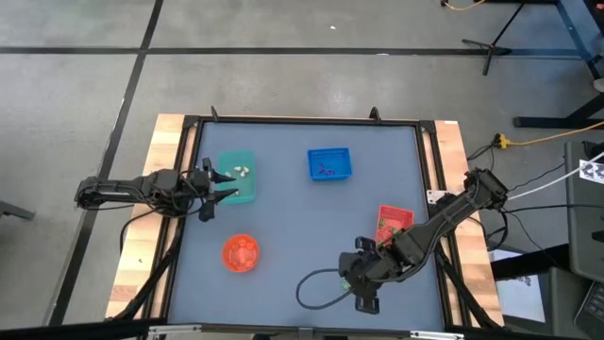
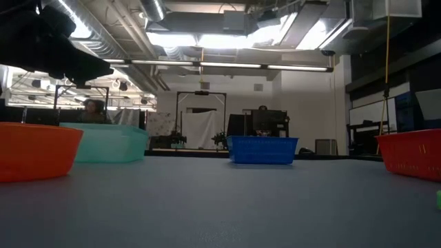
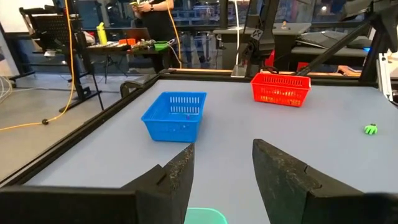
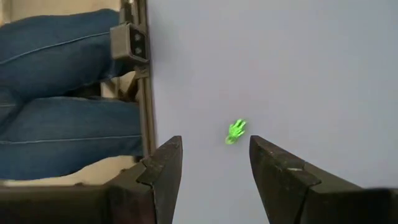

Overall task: Sort Halloween decoration
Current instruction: Put the green skeleton toy into the orange bin

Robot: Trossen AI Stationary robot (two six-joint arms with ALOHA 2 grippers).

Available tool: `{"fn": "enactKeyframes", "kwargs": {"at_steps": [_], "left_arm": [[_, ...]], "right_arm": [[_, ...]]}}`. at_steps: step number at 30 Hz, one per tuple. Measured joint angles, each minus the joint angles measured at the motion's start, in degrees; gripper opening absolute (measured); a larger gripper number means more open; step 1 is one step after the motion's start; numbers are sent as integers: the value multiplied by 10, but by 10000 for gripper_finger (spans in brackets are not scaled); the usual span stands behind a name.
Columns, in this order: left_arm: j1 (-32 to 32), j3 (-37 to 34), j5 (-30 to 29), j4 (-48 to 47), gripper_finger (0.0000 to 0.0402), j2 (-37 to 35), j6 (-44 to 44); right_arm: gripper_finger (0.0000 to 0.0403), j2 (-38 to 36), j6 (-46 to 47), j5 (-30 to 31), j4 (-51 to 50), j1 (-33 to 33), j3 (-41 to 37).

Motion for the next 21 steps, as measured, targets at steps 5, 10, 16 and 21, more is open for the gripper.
{"fn": "enactKeyframes", "kwargs": {"at_steps": [5,10,16,21], "left_arm": [[0,0,0,0,148,0,0],[0,0,2,-1,148,0,0],[0,0,17,-2,148,0,0],[0,0,16,-2,148,0,0]], "right_arm": [[184,0,56,1,-1,0,0],[184,10,98,4,0,6,0],[184,45,103,4,3,30,0],[184,79,103,4,12,43,0]]}}
